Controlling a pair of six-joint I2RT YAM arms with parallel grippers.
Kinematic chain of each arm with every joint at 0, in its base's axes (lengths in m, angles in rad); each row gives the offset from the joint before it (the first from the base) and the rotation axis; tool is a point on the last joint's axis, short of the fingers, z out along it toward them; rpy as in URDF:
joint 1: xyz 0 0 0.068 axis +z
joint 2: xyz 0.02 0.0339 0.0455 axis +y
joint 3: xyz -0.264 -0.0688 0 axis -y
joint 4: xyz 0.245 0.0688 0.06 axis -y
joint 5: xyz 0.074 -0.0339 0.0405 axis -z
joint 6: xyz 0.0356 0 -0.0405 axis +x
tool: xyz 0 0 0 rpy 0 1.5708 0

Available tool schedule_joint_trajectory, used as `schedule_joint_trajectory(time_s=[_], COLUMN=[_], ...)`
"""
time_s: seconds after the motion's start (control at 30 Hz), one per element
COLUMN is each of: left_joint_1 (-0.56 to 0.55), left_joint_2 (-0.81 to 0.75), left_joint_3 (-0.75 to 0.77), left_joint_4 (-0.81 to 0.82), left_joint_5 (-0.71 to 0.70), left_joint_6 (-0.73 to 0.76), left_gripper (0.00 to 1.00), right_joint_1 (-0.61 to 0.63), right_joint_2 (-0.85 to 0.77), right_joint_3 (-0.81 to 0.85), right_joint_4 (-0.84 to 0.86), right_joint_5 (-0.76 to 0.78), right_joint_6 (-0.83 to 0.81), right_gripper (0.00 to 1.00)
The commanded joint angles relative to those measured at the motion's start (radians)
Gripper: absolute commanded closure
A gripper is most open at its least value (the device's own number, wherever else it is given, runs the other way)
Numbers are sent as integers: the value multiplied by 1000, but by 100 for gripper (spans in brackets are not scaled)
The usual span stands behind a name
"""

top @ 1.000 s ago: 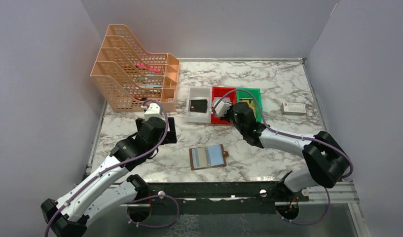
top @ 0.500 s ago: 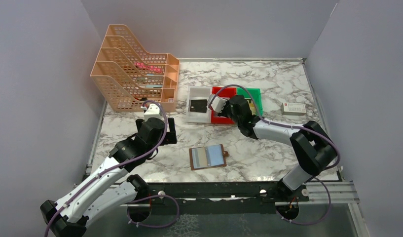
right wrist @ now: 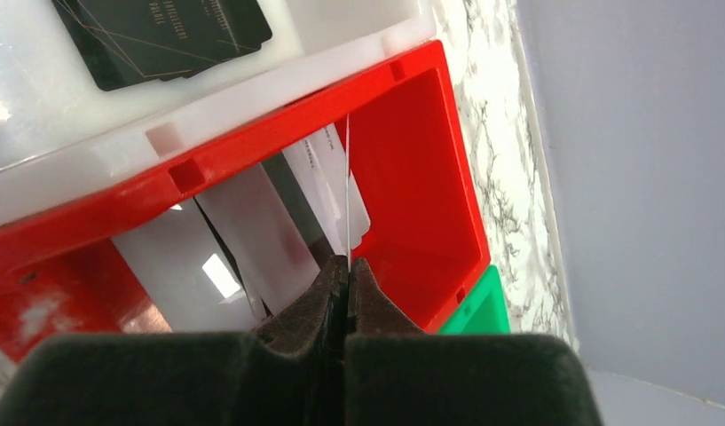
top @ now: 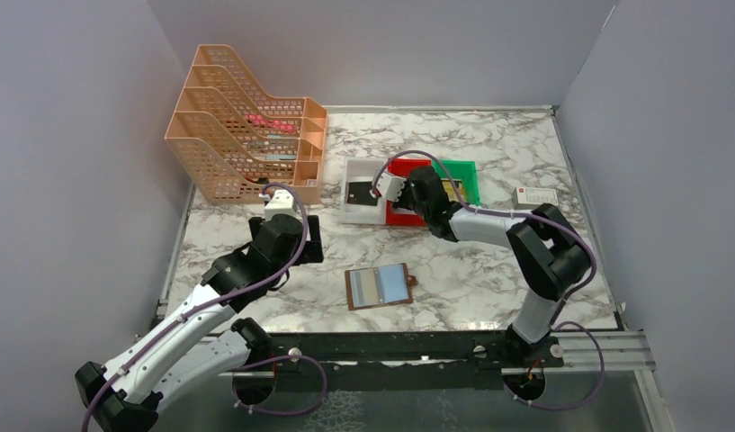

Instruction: Take the credit cards out of the card holder

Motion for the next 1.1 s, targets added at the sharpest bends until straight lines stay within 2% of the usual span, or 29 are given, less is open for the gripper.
schedule_joint_trajectory(time_s=[0.0, 0.23, 0.63, 0.67, 0.73, 0.93, 1.07], left_joint_1=[6, 6, 6, 6, 6, 6, 6], left_joint_2=[2, 2, 11, 12, 14, 25, 32], left_joint_3=[-7, -8, -9, -9, -9, -9, -7], left_joint_4=[18, 18, 20, 20, 19, 20, 20], left_joint_5=[17, 16, 17, 15, 16, 18, 18], left_joint_6=[4, 2, 3, 3, 4, 4, 4], left_gripper=[1, 1, 1, 1, 1, 1, 1], right_joint_1=[-6, -7, -7, -7, -7, -7, -7], right_joint_2=[69, 104, 26, 19, -2, -96, -209], right_joint_3=[51, 54, 60, 62, 73, 64, 45], right_joint_4=[-16, -20, -186, -197, -243, -243, -188], right_joint_5=[30, 33, -58, -66, -97, -126, -164], right_joint_6=[-33, -42, -28, -17, 1, 52, 193], right_gripper=[97, 97, 83, 77, 59, 55, 53])
